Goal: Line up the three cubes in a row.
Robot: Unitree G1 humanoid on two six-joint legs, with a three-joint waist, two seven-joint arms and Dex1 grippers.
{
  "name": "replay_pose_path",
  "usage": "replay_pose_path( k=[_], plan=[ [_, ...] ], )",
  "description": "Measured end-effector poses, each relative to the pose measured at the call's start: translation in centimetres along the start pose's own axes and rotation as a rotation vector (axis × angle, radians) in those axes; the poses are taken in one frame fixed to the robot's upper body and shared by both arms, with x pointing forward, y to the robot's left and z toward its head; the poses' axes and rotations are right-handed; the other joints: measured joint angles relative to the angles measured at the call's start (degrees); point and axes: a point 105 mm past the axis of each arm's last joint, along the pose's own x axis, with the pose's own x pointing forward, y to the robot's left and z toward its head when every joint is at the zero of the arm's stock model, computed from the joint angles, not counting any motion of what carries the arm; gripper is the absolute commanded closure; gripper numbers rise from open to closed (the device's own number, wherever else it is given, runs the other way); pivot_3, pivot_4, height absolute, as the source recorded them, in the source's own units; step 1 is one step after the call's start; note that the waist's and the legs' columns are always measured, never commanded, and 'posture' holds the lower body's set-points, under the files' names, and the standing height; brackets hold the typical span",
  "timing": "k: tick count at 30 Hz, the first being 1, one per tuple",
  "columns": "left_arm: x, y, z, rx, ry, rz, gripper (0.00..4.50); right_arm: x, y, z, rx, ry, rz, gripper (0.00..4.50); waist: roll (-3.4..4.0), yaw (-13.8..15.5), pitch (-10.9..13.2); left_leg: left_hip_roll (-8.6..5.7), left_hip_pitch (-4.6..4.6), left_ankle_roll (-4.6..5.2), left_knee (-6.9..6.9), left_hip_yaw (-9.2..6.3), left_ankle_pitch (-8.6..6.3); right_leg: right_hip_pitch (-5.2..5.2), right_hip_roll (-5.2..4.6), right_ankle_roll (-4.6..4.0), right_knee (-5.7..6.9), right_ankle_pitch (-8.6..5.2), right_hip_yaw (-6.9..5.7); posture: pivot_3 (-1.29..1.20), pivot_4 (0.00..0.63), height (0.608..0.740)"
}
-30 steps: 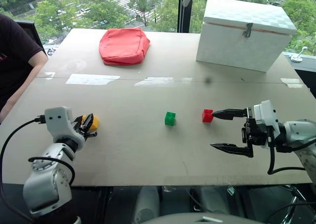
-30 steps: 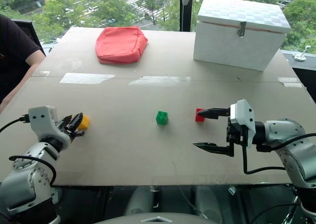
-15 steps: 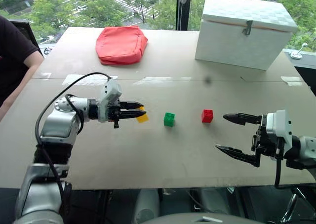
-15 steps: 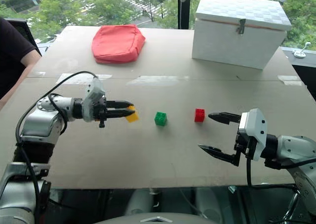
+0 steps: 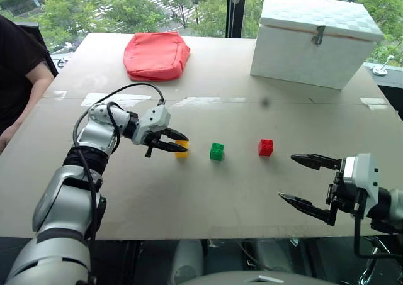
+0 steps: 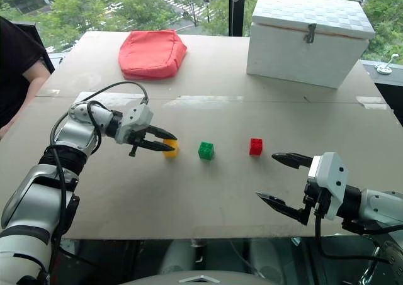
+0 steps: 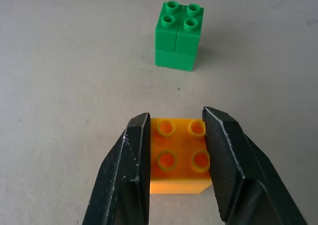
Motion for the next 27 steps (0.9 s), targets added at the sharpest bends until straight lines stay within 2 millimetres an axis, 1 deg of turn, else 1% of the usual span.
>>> replay_pose_path(
  k=[8, 12, 15, 23, 25, 26, 27],
  plan=[
    [-0.8, 0.2, 0.4, -0.003, -0.033, 0.033, 3.50, -0.2, -0.4, 0.2, -0.014, 0.000, -0.022, 0.00, 0.00, -0.02, 0.00, 0.00, 0.01, 0.00, 0.02, -0.02, 0.00, 0.02, 0.01, 0.01, 0.02, 0.00, -0.01, 0.00, 0.150, 0.740],
    [-0.9, 0.1, 0.2, -0.005, -0.044, 0.043, 3.50, -0.2, -0.6, 0.5, -0.028, -0.009, -0.018, 0.00, 0.00, -0.01, 0.00, 0.00, 0.01, 0.00, 0.03, -0.02, 0.00, 0.02, 0.01, 0.02, 0.02, 0.00, -0.01, 0.00, 0.150, 0.740],
    [-0.8, 0.3, 0.3, 0.010, -0.060, 0.054, 3.50, -0.1, -0.8, 0.5, -0.034, -0.008, -0.013, 0.00, 0.00, 0.03, 0.00, 0.00, 0.03, 0.01, 0.03, -0.02, 0.00, 0.05, 0.01, 0.01, 0.03, 0.00, -0.02, 0.00, 0.150, 0.740],
    [0.2, 0.2, -0.3, 0.011, -0.059, 0.044, 3.50, -0.2, -0.9, 0.4, -0.027, 0.002, -0.003, 0.00, 0.00, 0.01, 0.00, -0.01, 0.05, 0.01, 0.05, -0.04, 0.00, 0.10, 0.02, 0.04, 0.03, 0.02, -0.03, 0.00, 0.150, 0.740],
    [0.3, 0.2, -0.5, 0.010, -0.063, 0.048, 2.49, -0.3, -0.9, 0.3, -0.022, 0.004, -0.005, 0.00, -0.01, 0.01, 0.00, 0.00, 0.05, 0.01, 0.05, -0.06, 0.01, 0.10, 0.03, 0.05, 0.04, 0.03, -0.03, 0.00, 0.150, 0.740],
    [0.2, 0.2, -0.5, 0.008, -0.061, 0.049, 2.08, -0.4, -0.9, 0.3, -0.020, 0.006, -0.007, 0.00, -0.01, 0.02, 0.00, -0.01, 0.06, 0.01, 0.05, -0.05, 0.01, 0.11, 0.03, 0.07, 0.04, 0.04, -0.03, 0.00, 0.150, 0.740],
    [0.2, 0.2, -0.6, 0.009, -0.059, 0.050, 1.82, -0.5, -0.9, 0.3, -0.019, 0.008, -0.009, 0.00, -0.01, 0.03, -0.01, 0.00, 0.06, 0.01, 0.05, -0.06, 0.01, 0.11, 0.03, 0.07, 0.04, 0.04, -0.03, 0.00, 0.150, 0.740]
  ],
)
